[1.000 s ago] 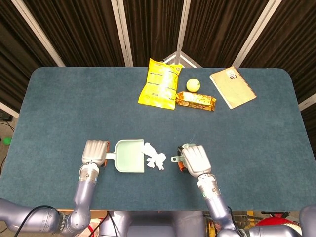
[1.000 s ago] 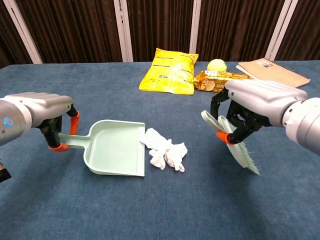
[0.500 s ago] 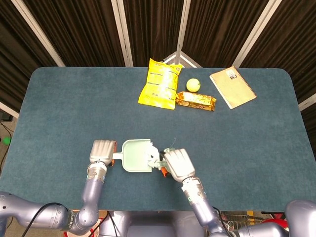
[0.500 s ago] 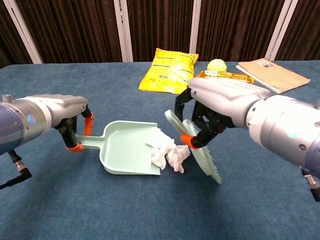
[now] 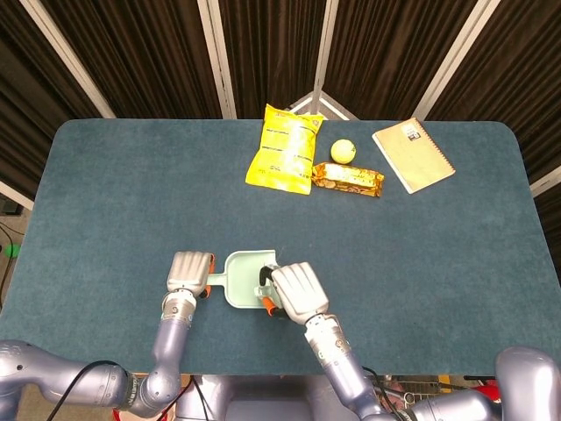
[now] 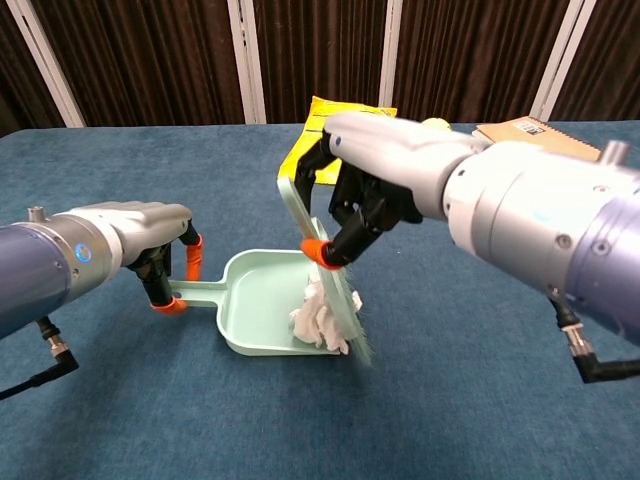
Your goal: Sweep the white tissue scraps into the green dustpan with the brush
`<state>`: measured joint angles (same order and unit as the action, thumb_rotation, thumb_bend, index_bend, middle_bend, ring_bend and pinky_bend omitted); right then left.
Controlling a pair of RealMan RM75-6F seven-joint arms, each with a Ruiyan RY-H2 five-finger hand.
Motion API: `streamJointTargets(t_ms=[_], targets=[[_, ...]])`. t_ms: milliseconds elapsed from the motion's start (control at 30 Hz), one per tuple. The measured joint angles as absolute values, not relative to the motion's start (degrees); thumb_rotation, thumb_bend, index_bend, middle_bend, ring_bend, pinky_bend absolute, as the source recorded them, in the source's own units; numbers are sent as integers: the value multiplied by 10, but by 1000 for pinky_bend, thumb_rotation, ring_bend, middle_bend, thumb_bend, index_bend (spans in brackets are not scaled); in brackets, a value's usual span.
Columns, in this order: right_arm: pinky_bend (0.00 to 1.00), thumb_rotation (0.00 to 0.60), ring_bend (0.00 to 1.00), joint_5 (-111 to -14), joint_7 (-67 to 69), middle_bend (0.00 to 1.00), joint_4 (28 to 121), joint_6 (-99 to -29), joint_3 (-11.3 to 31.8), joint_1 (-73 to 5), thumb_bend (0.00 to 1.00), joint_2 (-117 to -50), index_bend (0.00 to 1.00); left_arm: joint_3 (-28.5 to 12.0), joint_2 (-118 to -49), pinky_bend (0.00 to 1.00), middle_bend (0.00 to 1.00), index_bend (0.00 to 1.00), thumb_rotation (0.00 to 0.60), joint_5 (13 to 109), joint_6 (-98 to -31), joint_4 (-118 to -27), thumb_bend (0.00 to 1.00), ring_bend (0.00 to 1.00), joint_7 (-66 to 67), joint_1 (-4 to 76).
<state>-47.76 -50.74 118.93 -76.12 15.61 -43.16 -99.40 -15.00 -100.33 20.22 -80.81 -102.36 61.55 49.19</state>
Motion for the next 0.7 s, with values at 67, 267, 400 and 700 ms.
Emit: streamJointTargets(t_ms=[67,267,400,700], targets=[[876,600,923,-479,-514,899,1190,-763,157,-435,434,-988,747,-149,-1003,1000,1000,732,600,202,-810,-1025,638,1000,615,493],[876,600,922,-485,-527,900,1184,-772,156,-441,434,-958,747,-147,-998,1000,1000,731,600,203,-814,-1031,638,1000,614,493],[876,600,923,-484,-522,900,1169,-773,140,-438,433,-952,747,-147,-996,1000,1000,731,600,200,-816,-1034,638,1000,612,494],[876,600,922,-483,-517,899,1140,-773,120,-440,433,-967,747,-146,-999,1000,1000,731,600,198,-815,-1033,638,1000,609,496]])
